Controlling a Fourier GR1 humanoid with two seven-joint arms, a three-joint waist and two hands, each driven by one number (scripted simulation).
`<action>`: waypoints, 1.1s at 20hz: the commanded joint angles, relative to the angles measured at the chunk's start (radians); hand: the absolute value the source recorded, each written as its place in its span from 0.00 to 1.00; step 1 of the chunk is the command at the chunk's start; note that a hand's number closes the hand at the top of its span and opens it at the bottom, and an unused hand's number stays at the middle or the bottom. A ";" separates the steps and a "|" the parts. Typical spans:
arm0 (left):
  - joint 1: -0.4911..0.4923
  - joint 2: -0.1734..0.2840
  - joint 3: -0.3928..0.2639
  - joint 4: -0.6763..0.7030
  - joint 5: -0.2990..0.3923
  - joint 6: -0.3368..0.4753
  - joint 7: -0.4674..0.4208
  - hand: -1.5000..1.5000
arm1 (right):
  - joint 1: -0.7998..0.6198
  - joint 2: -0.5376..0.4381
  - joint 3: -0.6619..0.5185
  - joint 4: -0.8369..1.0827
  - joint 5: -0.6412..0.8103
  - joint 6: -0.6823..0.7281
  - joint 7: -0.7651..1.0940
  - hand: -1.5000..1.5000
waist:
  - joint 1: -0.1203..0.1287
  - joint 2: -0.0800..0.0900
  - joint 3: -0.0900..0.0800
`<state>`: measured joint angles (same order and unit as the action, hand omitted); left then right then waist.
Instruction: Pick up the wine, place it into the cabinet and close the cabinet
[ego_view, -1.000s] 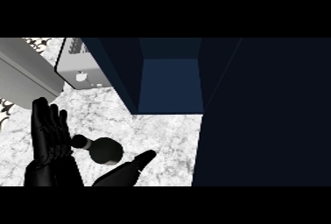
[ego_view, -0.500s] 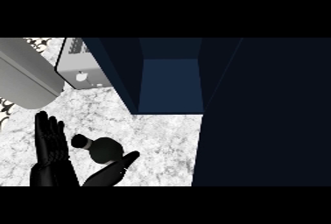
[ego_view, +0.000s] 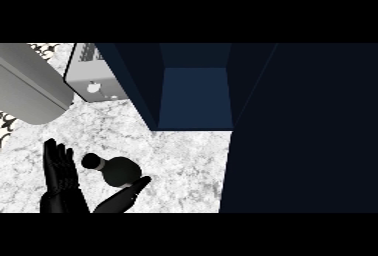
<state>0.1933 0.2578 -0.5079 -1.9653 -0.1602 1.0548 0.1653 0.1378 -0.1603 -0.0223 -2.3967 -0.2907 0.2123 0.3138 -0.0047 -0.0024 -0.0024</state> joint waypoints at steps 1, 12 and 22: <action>0.021 -0.052 0.047 0.101 0.148 -0.041 -0.198 0.00 | -0.011 0.001 -0.033 -0.056 -0.123 0.000 0.041 0.00 | 0.004 0.001 0.000; 0.154 -0.118 0.250 0.293 0.412 -0.325 -0.551 0.00 | 0.040 0.010 -0.063 -0.071 -0.145 0.054 0.015 0.00 | 0.004 0.000 0.002; 0.095 -0.134 0.358 0.563 0.492 -0.539 -0.721 0.00 | 0.048 0.044 0.021 -0.138 -0.075 0.013 0.079 0.00 | 0.001 0.001 0.001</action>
<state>0.2888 0.1501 -0.1957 -1.5293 0.2878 0.6099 -0.4398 0.1626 -0.1159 -0.0010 -2.3931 -0.3115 0.2533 0.3143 -0.0042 -0.0016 -0.0007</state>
